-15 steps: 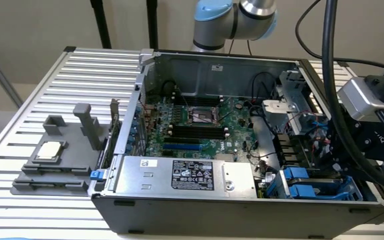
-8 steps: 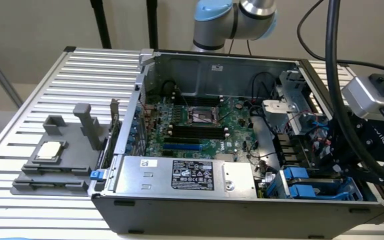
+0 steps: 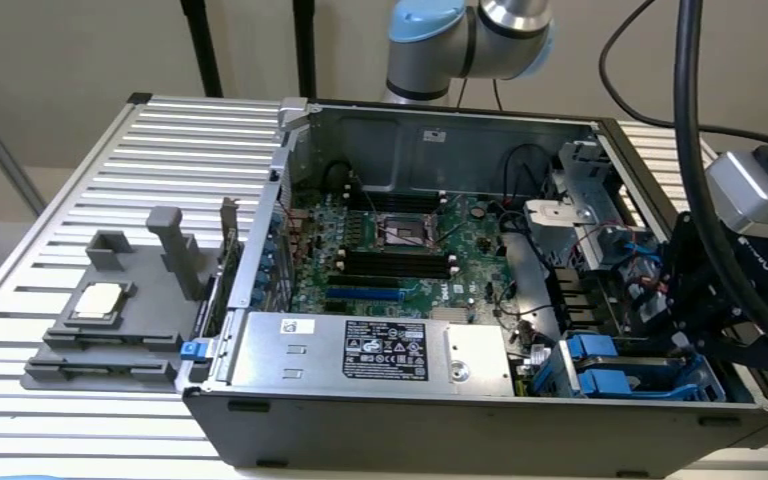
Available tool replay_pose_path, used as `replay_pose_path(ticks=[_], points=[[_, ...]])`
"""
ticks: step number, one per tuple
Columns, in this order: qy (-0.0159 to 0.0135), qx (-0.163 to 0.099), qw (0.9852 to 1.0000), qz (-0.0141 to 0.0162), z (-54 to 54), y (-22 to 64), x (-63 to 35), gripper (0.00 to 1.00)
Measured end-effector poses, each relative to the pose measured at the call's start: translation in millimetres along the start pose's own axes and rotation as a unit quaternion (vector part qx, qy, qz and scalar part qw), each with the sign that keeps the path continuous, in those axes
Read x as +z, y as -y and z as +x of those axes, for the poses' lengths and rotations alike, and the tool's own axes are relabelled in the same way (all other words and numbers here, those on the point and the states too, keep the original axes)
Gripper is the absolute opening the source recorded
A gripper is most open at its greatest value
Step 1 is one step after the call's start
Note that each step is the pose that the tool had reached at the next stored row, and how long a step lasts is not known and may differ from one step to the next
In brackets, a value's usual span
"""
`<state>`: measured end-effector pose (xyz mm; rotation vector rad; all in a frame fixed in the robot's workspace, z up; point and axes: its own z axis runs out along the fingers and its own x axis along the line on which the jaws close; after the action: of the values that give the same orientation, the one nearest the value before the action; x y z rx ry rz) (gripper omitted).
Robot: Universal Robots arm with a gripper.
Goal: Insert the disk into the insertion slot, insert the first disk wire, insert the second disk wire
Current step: 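Insert the first disk wire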
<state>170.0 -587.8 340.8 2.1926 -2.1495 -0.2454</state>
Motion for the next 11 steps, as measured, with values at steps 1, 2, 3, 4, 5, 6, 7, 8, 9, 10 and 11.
replay_pose_path(ticks=[1,2,3,4,5,6,7,8,9,10,11], points=[[-0.0010,0.000,1.0000,-0.0008,-0.1,0.0,0.3,0.17],[-0.0018,0.001,1.0000,-0.0013,-0.2,0.0,0.5,0.17],[-0.0023,0.001,1.0000,-0.0016,-0.4,0.2,0.7,0.17],[-0.0025,0.001,1.0000,-0.0017,-0.7,0.3,0.8,0.17],[-0.0027,0.001,1.0000,-0.0017,-1.0,0.3,0.8,0.17],[-0.0028,0.001,1.0000,-0.0017,-1.3,0.4,0.9,0.17],[-0.0029,0.001,1.0000,-0.0017,-1.7,0.4,1.1,0.17],[-0.0032,0.001,1.0000,-0.0017,-2.1,0.4,1.1,0.17],[-0.0032,0.001,1.0000,-0.0017,-2.2,0.5,1.3,0.17],[-0.0032,0.001,1.0000,-0.0017,-2.4,0.5,1.5,0.17],[-0.0034,0.002,1.0000,-0.0017,-2.6,0.5,1.5,0.17]])
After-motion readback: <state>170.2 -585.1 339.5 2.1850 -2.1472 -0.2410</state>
